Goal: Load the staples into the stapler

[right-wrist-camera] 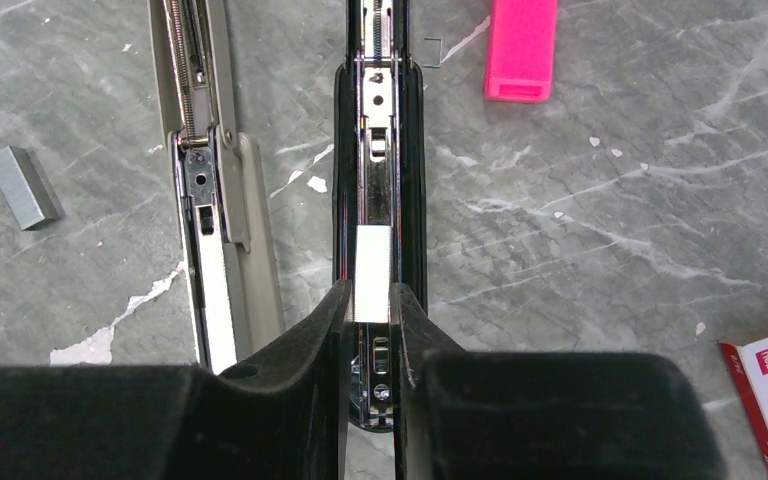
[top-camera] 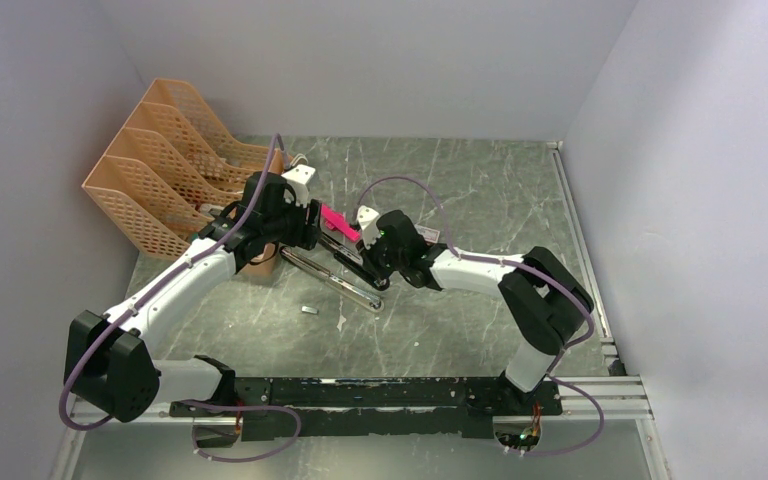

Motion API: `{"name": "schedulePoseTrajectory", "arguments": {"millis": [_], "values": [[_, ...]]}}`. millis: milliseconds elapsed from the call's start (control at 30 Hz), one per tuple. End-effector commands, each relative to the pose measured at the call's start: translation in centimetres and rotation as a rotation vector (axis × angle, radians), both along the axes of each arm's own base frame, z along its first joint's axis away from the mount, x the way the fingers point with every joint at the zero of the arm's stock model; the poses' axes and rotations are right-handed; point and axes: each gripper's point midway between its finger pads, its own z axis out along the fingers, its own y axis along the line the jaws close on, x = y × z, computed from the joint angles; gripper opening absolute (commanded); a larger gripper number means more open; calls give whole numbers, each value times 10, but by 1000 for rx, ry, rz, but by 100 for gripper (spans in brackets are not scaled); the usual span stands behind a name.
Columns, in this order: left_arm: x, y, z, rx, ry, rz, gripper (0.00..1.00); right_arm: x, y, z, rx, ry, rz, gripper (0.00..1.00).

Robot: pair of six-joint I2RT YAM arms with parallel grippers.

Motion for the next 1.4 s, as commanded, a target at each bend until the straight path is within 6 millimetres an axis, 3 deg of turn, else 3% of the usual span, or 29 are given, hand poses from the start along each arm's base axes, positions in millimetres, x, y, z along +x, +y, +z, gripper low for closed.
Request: {"name": "schedulePoseTrajectory", "arguments": {"millis": [0,400,1033,1367], "values": [[5,2,10,-14,-46,8,63,5,0,1,-8,13,-45,0],[4,1,10,-17,-45,7,63,3,11,17,80,19,-47,0],[4,2,10,-15,-48,10,63,10,8,30,107,-29,-87,0],[4,2,10,-15,-47,8,63,10,5,17,70,-6,-89,0]]}}
